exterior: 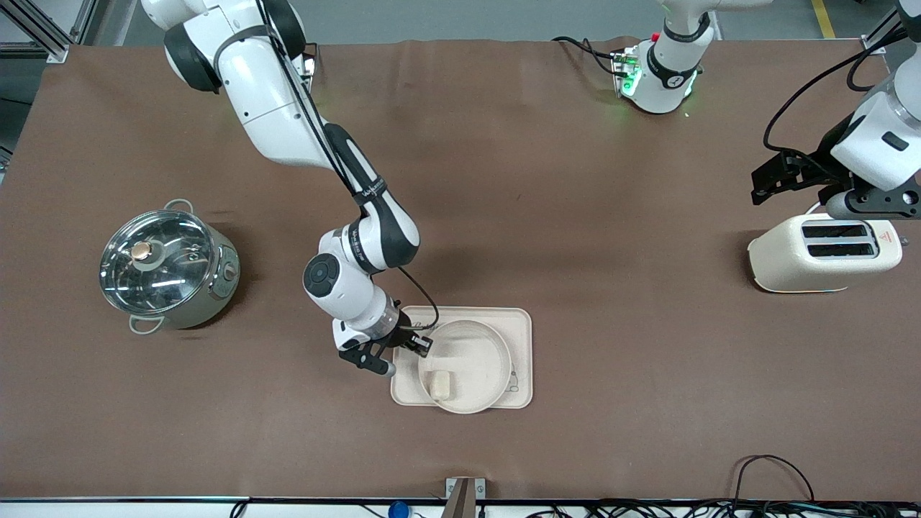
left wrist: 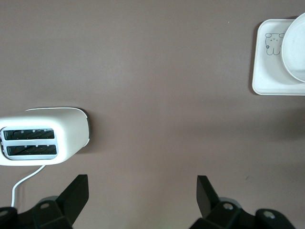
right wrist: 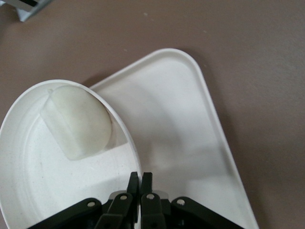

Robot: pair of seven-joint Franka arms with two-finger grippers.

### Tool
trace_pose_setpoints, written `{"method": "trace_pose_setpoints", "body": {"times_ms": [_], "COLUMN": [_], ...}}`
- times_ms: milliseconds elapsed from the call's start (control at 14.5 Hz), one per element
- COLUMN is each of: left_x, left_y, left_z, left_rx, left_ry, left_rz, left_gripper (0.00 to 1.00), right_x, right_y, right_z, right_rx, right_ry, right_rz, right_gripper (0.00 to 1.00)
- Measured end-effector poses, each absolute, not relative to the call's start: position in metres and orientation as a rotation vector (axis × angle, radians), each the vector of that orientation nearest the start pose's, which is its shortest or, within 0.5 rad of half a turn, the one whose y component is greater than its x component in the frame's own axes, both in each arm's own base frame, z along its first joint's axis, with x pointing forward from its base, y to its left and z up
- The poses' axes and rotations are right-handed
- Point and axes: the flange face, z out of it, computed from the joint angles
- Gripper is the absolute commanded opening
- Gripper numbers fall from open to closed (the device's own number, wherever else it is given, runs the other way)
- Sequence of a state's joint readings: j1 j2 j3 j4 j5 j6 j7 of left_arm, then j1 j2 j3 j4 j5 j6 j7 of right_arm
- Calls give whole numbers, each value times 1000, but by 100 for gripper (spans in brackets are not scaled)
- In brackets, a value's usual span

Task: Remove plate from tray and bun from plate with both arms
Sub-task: 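Lift the plate with the bun off the tray with the right gripper, then set the plate on the table beside the tray and open the right gripper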

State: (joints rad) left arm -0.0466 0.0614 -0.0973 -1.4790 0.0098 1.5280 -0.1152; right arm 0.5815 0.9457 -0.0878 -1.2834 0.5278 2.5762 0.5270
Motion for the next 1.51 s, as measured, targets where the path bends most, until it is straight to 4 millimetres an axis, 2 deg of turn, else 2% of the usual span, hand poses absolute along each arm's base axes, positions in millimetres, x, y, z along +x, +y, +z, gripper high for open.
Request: {"method": "trace_pose_setpoints", "body": {"times_ms": [275,413,619,757,1101,1170,1307,1376,1445,1514], "left_x": [564,564,564,564,564,564,564,565,565,565], "left_y": [-79,-79,-79,-79,-79,-80,-81,-82,-83,-85], "left_z": [630,631,631,631,631,631,630,629,628,627], "left_rx": [-3136,-3136,-3136,-3136,-3136,-3136,-3136,-3136,-3136,-3136], "left_ry": [44,44,44,44,46,48,51,53,56,60], "left_rz": [15,14,13,13,13,13,17,19,21,24], "left_gripper": [100,100,100,100,100,100,100,100,100,100], "right_x": [672,654,604,560,447,433,419,418,418,418], "right_y": [392,399,407,408,403,402,401,400,400,398], "right_z": [250,259,255,246,201,194,187,186,186,186], "right_rx": [-2663,-2680,-2709,-2734,-2781,-2785,-2785,-2783,-2779,-2772], "right_ry": [406,366,334,310,230,222,235,247,262,293], "right_rz": [-204,-175,-175,-191,-273,-275,-263,-258,-255,-248], "right_gripper": [0,0,0,0,0,0,0,9,40,67]}}
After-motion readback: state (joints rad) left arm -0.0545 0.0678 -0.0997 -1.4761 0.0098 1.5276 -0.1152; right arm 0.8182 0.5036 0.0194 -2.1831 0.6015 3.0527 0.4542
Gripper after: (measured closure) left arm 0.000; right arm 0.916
